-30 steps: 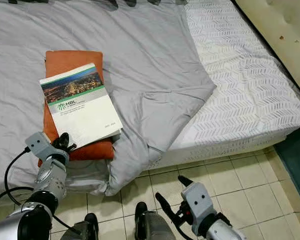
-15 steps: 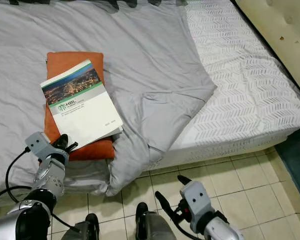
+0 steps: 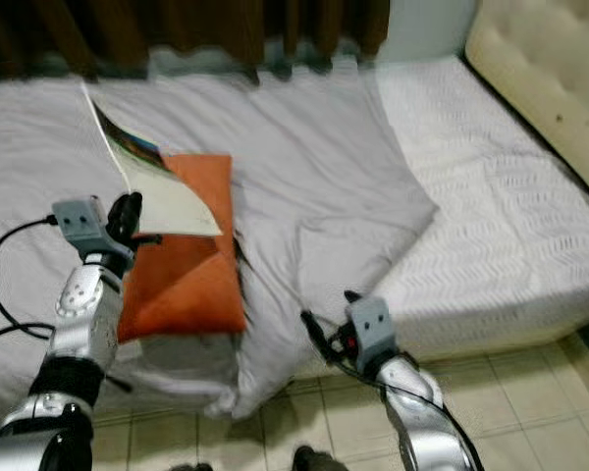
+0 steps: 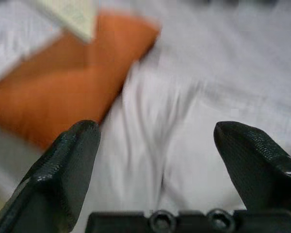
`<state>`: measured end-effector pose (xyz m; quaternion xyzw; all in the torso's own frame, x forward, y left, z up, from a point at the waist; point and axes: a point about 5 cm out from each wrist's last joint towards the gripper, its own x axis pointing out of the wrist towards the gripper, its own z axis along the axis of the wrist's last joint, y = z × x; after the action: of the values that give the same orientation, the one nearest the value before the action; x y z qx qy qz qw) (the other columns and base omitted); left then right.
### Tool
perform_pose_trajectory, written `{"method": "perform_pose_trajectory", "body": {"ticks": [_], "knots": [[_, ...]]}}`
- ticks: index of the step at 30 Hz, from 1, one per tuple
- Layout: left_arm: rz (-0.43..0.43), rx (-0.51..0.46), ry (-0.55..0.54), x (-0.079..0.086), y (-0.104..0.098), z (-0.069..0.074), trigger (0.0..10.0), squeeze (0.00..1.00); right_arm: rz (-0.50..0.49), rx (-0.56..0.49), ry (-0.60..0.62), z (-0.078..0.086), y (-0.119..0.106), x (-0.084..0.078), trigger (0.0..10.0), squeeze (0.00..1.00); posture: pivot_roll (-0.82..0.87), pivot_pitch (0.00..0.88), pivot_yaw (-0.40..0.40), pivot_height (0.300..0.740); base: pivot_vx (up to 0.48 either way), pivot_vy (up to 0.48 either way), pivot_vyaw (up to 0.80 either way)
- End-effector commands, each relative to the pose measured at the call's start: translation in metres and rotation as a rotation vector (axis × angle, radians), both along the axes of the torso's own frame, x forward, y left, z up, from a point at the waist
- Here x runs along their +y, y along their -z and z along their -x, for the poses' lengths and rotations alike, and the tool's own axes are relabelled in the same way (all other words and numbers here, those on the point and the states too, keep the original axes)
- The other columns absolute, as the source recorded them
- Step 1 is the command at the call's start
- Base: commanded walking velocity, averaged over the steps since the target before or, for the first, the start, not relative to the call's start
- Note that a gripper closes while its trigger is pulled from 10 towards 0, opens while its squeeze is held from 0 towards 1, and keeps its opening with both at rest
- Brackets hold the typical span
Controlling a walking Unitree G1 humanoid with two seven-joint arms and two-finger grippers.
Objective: Clean up the room
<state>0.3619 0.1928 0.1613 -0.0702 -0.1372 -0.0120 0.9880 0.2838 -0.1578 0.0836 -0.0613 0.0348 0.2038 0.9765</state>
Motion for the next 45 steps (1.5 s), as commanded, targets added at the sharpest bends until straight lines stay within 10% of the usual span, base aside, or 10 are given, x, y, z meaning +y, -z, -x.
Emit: {"method": "perform_pose_trajectory", "body": {"ticks": [1, 7, 15, 16, 17, 45], "knots": [[-0.034, -0.009, -0.017, 0.001, 0.000, 0.004, 0.0, 0.00, -0.027, 0.006, 0.042, -0.001, 0.003, -0.004, 10.0, 0.00, 0.01, 0.000, 0.007, 0.740, 0.000, 0.000, 0.00], [-0.238, 0.059, 0.018, -0.014, 0.028, 0.045, 0.0, 0.00, -0.099, -0.164, 0.332, -0.011, -0.021, -0.037, 10.0, 0.00, 0.05, 0.000, 0.039, 0.740, 0.000, 0.000, 0.00], [-0.305, 0.121, 0.046, -0.020, 0.038, 0.044, 0.0, 0.00, -0.101, -0.175, 0.401, -0.011, -0.015, -0.041, 10.0, 0.00, 0.03, 0.000, 0.054, 0.740, 0.000, 0.000, 0.00], [-0.310, 0.132, 0.045, -0.022, 0.038, 0.043, 2.9, 0.00, -0.100, -0.173, 0.387, -0.012, -0.014, -0.038, 10.0, 0.00, 0.03, 0.000, 0.058, 0.740, 0.000, 0.000, 0.00], [-0.326, 0.148, 0.046, -0.023, 0.039, 0.040, 10.0, 0.00, -0.096, -0.173, 0.378, -0.013, -0.014, -0.036, 10.0, 0.00, 0.02, 0.000, 0.060, 0.740, 0.000, 0.000, 0.00], [-0.358, 0.253, 0.029, -0.030, 0.063, 0.036, 10.0, 0.00, -0.042, -0.109, 0.302, -0.005, 0.006, -0.031, 10.0, 0.00, -0.03, 0.000, 0.060, 0.740, 0.036, -0.430, 0.00]]}}
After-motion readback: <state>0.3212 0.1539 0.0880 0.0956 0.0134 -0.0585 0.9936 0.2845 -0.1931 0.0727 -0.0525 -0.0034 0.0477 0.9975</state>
